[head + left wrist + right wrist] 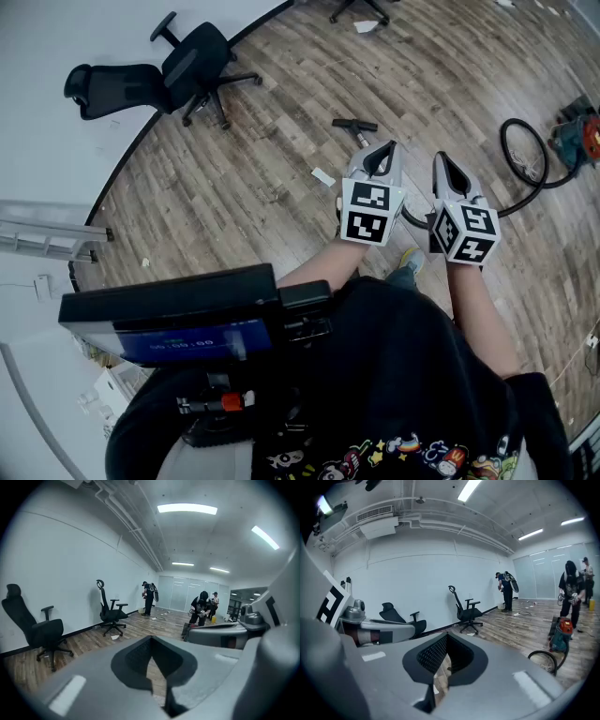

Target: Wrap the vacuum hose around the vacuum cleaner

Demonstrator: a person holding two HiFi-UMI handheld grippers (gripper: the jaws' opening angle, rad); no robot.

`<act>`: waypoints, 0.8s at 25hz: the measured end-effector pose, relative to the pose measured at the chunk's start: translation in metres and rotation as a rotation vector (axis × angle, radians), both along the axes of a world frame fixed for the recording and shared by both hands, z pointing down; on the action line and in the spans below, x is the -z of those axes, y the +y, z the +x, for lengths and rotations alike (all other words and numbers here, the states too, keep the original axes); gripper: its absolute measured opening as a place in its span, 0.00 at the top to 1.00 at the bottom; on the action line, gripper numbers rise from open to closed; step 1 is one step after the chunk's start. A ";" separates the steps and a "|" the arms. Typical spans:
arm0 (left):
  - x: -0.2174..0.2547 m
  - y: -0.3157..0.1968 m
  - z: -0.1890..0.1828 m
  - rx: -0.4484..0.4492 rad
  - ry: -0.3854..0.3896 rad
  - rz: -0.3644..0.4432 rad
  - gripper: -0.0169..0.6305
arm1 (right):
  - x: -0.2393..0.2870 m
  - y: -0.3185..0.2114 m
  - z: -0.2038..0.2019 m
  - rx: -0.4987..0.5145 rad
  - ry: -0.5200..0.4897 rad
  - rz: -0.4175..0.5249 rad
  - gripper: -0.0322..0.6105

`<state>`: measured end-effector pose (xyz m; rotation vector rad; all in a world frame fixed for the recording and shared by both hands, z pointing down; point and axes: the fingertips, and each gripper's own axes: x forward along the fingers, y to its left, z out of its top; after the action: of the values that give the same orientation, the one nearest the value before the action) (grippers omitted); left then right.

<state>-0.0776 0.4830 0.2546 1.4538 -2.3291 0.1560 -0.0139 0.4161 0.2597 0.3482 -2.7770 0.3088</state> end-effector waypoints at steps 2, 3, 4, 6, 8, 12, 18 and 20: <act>0.001 0.000 -0.003 -0.003 0.003 0.004 0.97 | 0.001 0.001 -0.003 0.000 0.000 0.002 0.92; 0.001 0.000 -0.004 -0.004 0.005 0.005 0.97 | 0.002 0.002 -0.004 0.001 0.000 0.003 0.92; 0.001 0.001 -0.004 -0.005 0.006 0.006 0.97 | 0.002 0.003 -0.004 0.001 0.001 0.004 0.92; 0.000 0.000 -0.004 -0.008 0.007 0.005 0.97 | 0.001 0.003 -0.003 0.002 0.001 0.006 0.92; -0.005 -0.002 -0.001 -0.018 0.012 0.005 0.97 | -0.001 0.002 0.000 -0.002 -0.005 0.011 0.92; -0.013 -0.001 -0.003 -0.032 0.043 0.006 0.97 | -0.005 0.003 -0.003 -0.009 -0.018 0.023 0.92; -0.040 -0.015 -0.008 -0.022 0.100 -0.038 0.97 | -0.031 -0.015 0.005 -0.009 0.028 0.038 0.91; -0.054 -0.030 -0.011 -0.002 0.117 -0.089 0.97 | -0.044 -0.034 0.009 -0.005 0.049 0.005 0.91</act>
<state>-0.0889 0.4526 0.3089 1.3838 -2.1989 0.1684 -0.0052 0.3822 0.3040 0.3587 -2.7303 0.2904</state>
